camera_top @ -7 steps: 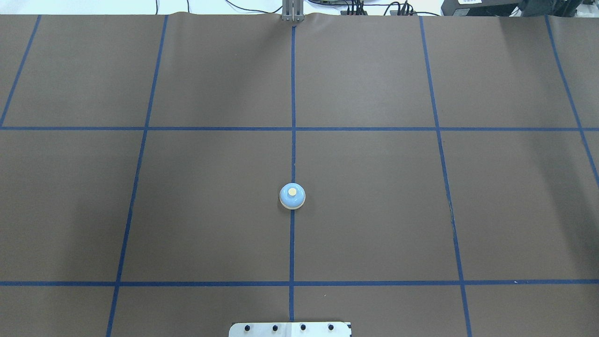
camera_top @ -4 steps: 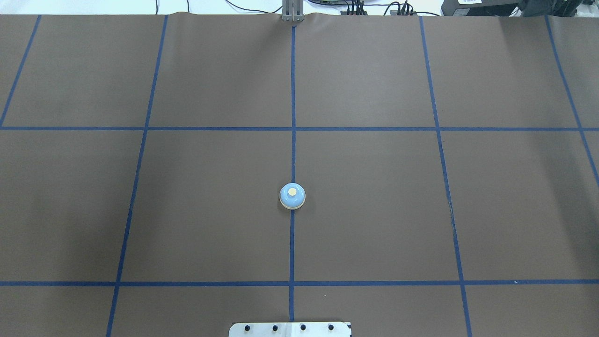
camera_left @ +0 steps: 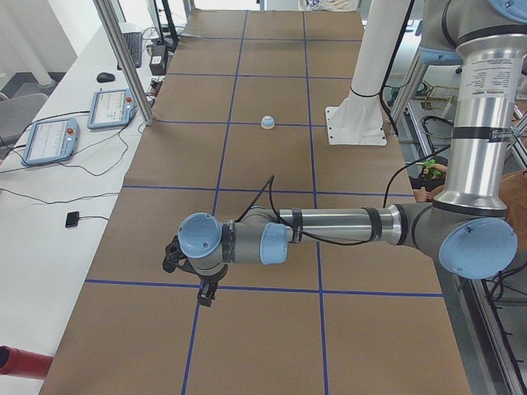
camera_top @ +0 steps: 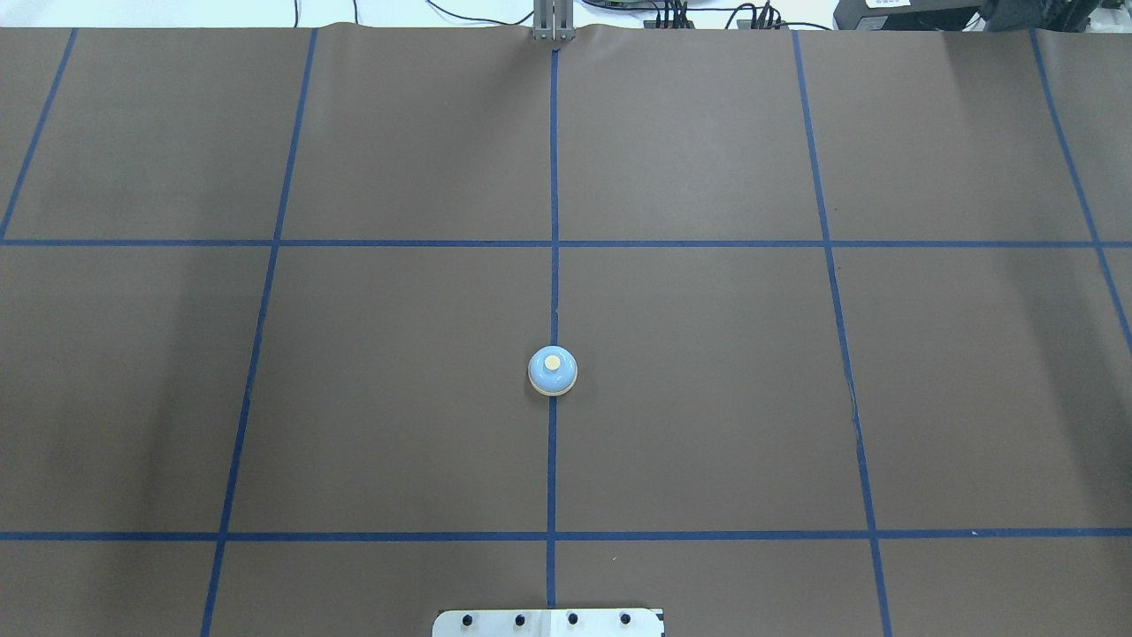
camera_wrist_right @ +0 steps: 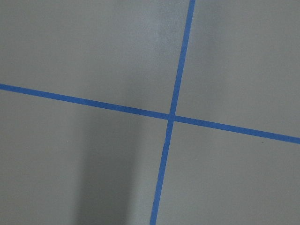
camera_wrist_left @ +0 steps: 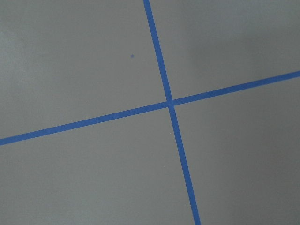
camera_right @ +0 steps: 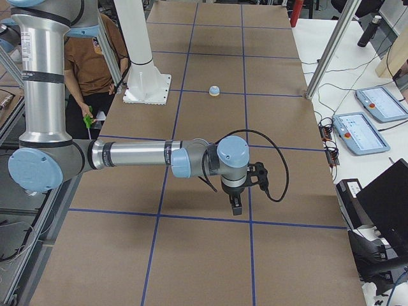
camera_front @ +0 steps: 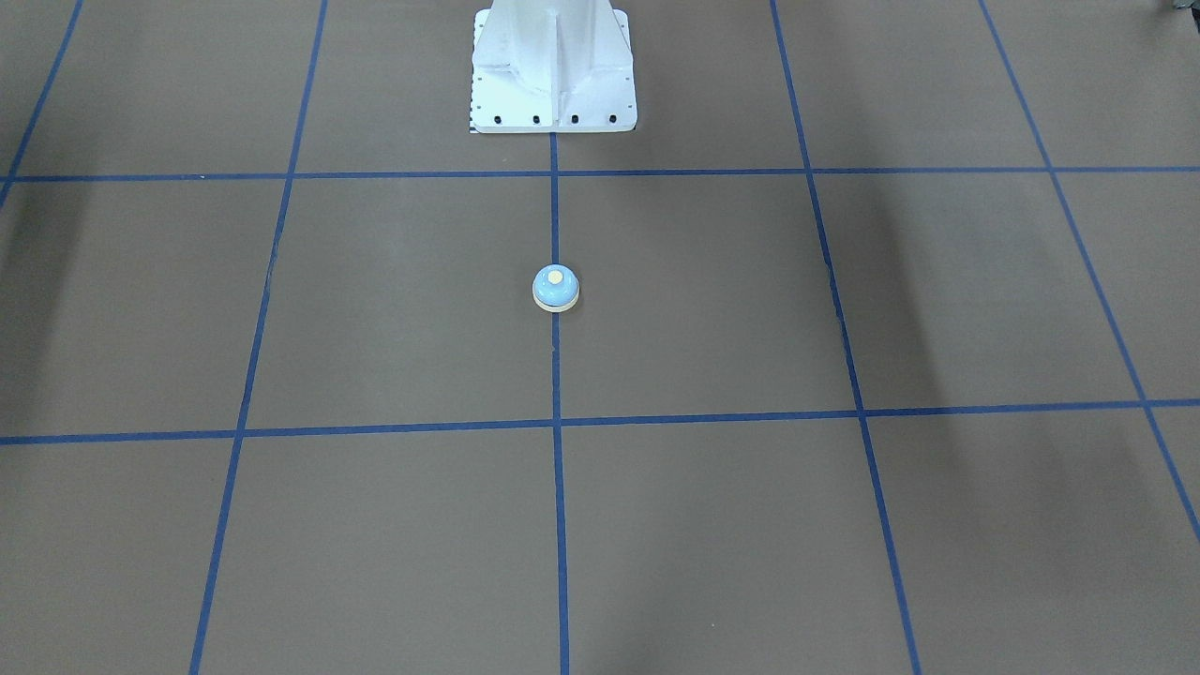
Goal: Place and press bell with both arms
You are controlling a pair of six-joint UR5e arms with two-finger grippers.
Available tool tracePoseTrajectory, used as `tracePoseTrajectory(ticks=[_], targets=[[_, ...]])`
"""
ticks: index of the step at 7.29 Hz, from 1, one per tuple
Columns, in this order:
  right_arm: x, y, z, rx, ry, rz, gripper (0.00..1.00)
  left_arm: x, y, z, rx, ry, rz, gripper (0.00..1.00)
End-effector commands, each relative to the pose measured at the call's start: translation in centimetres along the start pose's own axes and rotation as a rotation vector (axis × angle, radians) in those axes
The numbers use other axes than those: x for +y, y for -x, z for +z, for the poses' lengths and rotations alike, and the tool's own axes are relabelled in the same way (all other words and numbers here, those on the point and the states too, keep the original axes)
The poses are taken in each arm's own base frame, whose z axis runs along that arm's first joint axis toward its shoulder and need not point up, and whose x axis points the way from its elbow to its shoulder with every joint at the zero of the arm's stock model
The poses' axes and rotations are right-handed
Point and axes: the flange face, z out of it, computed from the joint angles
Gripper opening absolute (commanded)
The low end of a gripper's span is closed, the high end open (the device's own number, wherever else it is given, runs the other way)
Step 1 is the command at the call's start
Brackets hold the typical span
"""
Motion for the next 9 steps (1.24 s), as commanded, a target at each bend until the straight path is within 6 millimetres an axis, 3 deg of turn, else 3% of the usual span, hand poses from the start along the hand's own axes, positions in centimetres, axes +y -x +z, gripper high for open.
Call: tracePoseTrajectory(ticks=[1, 3, 9], targets=[[0.4, 0.2, -0.1, -0.008, -0.003, 0.003, 1.00, -2.1, -0.9, -1.4, -0.002, -0.025, -0.075, 0.99], [-0.1, 0.4, -0.3, -0.008, -0.008, 0.008, 1.00, -2.2, -1.1, -1.5, -0.007, -0.029, -0.085, 0.99], [-3.9, 2.1, -2.3, -0.003, -0.055, -0.040, 1.00, -1.9, -0.9, -1.7, -0.046, -0.076, -0.024, 0.99]])
